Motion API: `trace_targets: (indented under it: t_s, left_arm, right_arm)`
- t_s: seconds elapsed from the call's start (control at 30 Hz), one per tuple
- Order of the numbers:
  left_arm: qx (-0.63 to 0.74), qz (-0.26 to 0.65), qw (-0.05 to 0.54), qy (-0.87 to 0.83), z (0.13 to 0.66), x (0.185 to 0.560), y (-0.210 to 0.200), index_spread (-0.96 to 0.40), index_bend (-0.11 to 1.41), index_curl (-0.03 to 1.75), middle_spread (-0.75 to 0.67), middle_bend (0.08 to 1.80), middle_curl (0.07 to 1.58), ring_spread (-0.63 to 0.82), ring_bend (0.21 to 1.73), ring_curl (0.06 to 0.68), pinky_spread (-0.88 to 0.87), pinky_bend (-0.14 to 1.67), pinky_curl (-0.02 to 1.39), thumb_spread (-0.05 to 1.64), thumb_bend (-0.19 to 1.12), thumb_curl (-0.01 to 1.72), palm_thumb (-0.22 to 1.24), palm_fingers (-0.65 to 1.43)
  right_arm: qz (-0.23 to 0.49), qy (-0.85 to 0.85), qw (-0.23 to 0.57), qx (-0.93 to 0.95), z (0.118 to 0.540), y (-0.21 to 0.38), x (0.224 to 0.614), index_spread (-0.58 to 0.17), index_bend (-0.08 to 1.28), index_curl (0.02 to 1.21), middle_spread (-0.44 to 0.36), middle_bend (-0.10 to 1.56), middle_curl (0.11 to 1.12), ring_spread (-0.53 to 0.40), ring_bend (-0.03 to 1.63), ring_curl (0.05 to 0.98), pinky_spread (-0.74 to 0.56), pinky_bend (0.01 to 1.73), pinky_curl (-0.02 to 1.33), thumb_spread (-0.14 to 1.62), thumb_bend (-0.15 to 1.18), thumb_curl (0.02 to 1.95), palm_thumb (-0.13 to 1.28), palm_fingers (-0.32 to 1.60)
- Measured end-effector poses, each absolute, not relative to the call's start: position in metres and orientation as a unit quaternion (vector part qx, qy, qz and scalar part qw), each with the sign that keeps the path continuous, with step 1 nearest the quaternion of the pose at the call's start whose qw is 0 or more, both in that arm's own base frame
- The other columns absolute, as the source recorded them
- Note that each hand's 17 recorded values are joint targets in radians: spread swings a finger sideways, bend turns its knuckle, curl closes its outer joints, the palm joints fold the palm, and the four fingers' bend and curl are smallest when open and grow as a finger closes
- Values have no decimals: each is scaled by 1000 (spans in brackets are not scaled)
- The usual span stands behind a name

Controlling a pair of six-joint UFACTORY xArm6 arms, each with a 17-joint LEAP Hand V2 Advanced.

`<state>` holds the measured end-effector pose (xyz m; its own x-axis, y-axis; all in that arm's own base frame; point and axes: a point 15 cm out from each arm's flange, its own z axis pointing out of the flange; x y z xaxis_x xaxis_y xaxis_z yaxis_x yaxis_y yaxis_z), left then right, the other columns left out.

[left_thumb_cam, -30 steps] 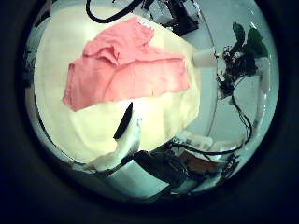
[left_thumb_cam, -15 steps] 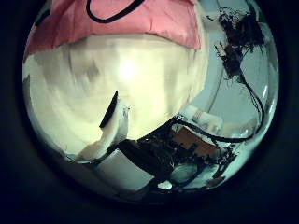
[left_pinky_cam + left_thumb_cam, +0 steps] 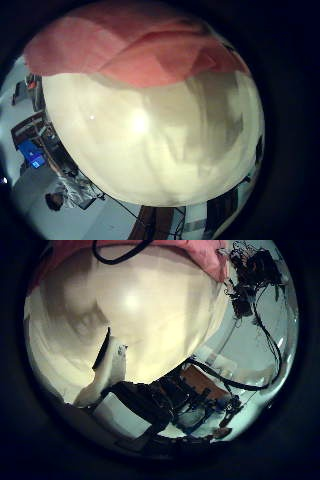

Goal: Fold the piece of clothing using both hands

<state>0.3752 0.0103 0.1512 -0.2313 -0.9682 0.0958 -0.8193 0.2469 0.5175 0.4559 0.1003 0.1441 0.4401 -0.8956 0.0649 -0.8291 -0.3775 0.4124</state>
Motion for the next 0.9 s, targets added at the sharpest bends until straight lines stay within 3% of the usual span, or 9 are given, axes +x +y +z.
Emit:
trace_targets:
  t_s: [0.1,0.37,0.57,0.77,0.9]
  left_arm:
    - [577,-204,220,-760,161,366,8,126,164,327,288,178,277,495,420,249,447,383,303,1270,-15,292,631,-19]
    - [559,-258,258,-745,181,320,8,132,165,318,289,178,276,498,428,249,426,370,310,1270,-14,286,599,-19]
    - [555,-281,248,-743,191,292,26,143,167,318,298,176,274,506,415,243,427,362,313,1280,-13,283,583,-23]
    - [562,-267,230,-748,222,285,28,146,165,316,296,176,272,504,419,242,424,357,316,1282,-12,284,580,-19]
    - [571,-232,203,-761,255,295,21,147,161,313,287,182,275,501,425,244,425,357,319,1283,-12,285,580,-11]
  right_arm:
    - [-83,-513,204,829,148,104,449,-348,235,434,-110,334,378,3,353,222,195,268,252,1529,343,496,1194,257]
    - [-109,-491,265,823,152,92,386,-330,195,421,-100,303,372,-15,317,224,166,221,254,1509,331,562,1192,312]
    - [-111,-487,268,824,170,79,348,-328,186,411,-96,277,368,-12,291,225,162,201,257,1517,321,601,1172,332]
    - [-91,-512,227,823,206,58,350,-325,181,399,-94,256,367,-21,282,229,154,197,262,1533,283,606,1091,352]
    - [-91,-542,202,811,220,30,359,-328,162,382,-94,243,368,-27,293,236,150,205,268,1515,187,562,926,355]
